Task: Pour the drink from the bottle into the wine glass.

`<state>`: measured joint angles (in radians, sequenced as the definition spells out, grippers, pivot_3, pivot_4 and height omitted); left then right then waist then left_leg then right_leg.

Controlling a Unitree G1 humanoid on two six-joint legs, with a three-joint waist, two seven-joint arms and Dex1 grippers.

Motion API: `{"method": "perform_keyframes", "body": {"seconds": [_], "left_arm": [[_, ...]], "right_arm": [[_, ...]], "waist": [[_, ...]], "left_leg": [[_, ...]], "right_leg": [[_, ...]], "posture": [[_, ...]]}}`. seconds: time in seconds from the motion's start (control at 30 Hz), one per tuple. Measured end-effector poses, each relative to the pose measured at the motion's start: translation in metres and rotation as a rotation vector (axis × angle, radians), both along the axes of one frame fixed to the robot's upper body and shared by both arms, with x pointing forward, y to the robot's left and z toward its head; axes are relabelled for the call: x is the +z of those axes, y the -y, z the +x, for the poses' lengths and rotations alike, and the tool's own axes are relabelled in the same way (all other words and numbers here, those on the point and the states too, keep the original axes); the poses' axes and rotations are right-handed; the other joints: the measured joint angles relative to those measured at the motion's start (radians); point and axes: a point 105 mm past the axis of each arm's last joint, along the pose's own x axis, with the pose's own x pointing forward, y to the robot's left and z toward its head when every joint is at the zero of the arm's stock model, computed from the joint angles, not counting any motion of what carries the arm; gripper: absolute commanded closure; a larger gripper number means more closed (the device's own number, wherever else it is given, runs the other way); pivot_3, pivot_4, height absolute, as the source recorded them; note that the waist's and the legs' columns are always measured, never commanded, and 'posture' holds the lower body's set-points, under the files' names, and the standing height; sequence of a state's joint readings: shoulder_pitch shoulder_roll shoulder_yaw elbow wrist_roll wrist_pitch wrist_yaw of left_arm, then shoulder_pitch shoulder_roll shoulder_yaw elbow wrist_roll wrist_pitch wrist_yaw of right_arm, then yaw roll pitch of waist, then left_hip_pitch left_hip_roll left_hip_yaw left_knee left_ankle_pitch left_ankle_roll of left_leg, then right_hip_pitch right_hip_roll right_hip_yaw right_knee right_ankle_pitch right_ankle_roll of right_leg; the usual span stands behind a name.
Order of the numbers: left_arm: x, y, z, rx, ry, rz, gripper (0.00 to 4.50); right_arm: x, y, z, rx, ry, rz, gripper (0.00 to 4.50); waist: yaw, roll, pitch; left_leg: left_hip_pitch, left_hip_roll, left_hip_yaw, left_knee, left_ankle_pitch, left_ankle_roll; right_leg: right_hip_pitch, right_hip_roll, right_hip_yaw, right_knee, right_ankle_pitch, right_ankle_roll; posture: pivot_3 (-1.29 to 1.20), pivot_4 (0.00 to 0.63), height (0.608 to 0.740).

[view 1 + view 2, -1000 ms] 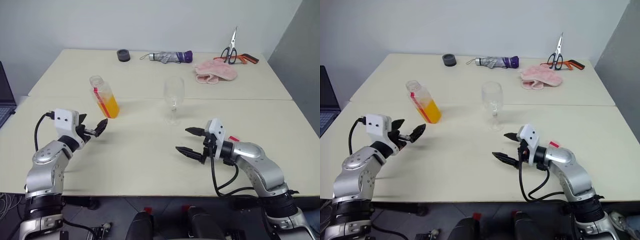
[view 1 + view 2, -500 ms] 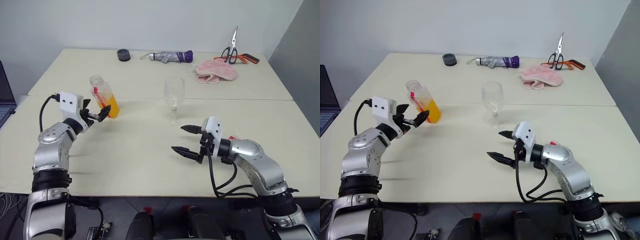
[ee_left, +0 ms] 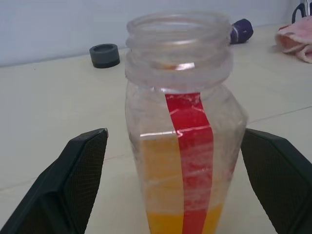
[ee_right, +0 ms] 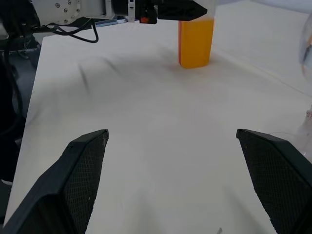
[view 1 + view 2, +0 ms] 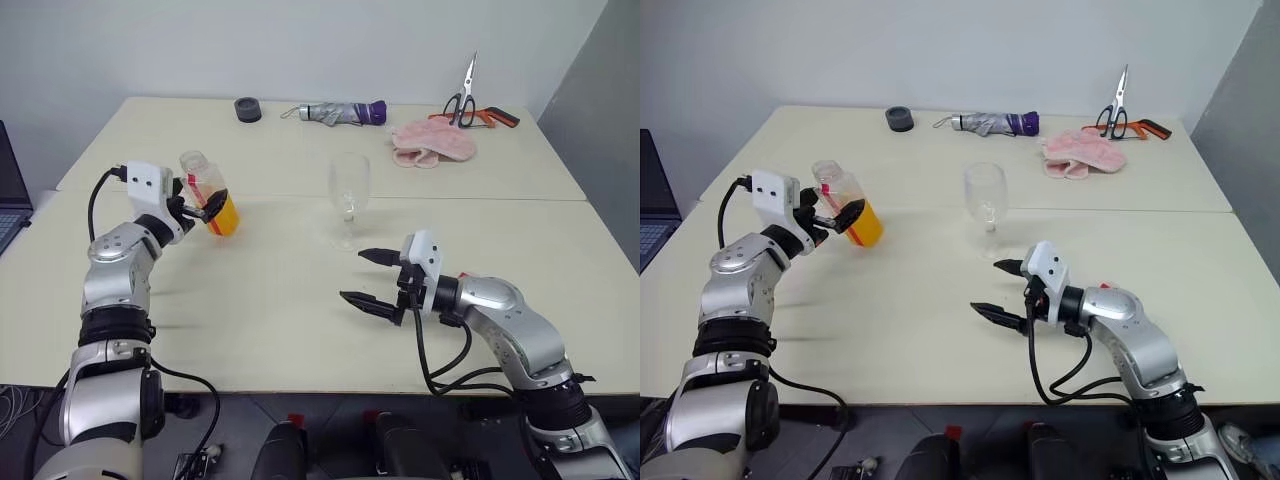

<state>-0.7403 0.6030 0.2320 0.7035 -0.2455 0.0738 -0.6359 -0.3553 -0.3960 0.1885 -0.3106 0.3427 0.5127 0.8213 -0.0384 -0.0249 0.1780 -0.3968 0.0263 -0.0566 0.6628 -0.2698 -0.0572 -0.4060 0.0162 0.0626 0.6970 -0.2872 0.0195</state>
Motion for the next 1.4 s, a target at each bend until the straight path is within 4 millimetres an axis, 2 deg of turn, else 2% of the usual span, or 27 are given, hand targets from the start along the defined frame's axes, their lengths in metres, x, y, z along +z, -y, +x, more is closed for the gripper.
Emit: {"method": "perform_keyframes", "body": {"seconds": [0.07,0.27,0.33,1.17,1.27,1.4], "left_arm": [[0.000,0.001,0.001,-0.009,0.004,-0.002,0.64],[-0.006,0.002,0.003,-0.015,-0.006,-0.014,2.46],[-0.006,0.002,0.004,-0.018,-0.007,-0.016,2.77],[-0.005,0.002,0.003,-0.018,0.002,-0.014,2.82],[0.000,0.010,0.001,-0.043,0.024,0.041,2.82],[0.016,0.033,-0.001,-0.094,0.087,0.176,2.82]], "right_arm": [[0.001,-0.002,0.000,-0.001,0.005,0.007,0.00],[0.011,-0.007,0.003,-0.010,0.049,0.045,0.00],[0.014,-0.009,0.003,-0.012,0.063,0.062,0.00],[0.029,-0.013,0.007,-0.029,0.136,0.104,0.00],[0.030,-0.009,0.008,-0.043,0.142,0.099,0.00],[0.038,0.003,0.008,-0.093,0.175,0.101,0.00]], "waist": [[0.000,0.000,0.000],[0.000,0.000,0.000],[0.000,0.000,0.000],[0.000,0.000,0.000],[0.002,0.000,0.000],[0.007,0.000,0.000]], "left_leg": [[0.000,0.000,0.000,0.000,0.000,0.000],[0.000,0.000,0.000,0.000,0.000,0.000],[0.000,0.000,-0.001,0.000,0.000,0.000],[0.000,0.000,-0.001,0.000,0.000,0.000],[-0.002,0.000,-0.002,0.001,0.000,0.000],[-0.002,0.001,-0.002,0.001,0.000,0.000]], "right_leg": [[0.000,0.000,0.000,0.000,0.000,0.000],[0.000,0.000,0.000,0.000,0.000,0.000],[0.000,0.000,0.000,0.000,0.000,0.000],[0.000,0.000,0.000,0.000,0.000,0.000],[-0.001,0.000,-0.001,0.000,0.000,0.000],[-0.001,-0.002,-0.001,0.000,0.000,0.000]], "posture": [[0.00,0.150,0.740],[0.00,0.150,0.740],[0.00,0.150,0.740],[0.00,0.150,0.740],[0.00,0.150,0.740],[0.00,0.150,0.740]]}}
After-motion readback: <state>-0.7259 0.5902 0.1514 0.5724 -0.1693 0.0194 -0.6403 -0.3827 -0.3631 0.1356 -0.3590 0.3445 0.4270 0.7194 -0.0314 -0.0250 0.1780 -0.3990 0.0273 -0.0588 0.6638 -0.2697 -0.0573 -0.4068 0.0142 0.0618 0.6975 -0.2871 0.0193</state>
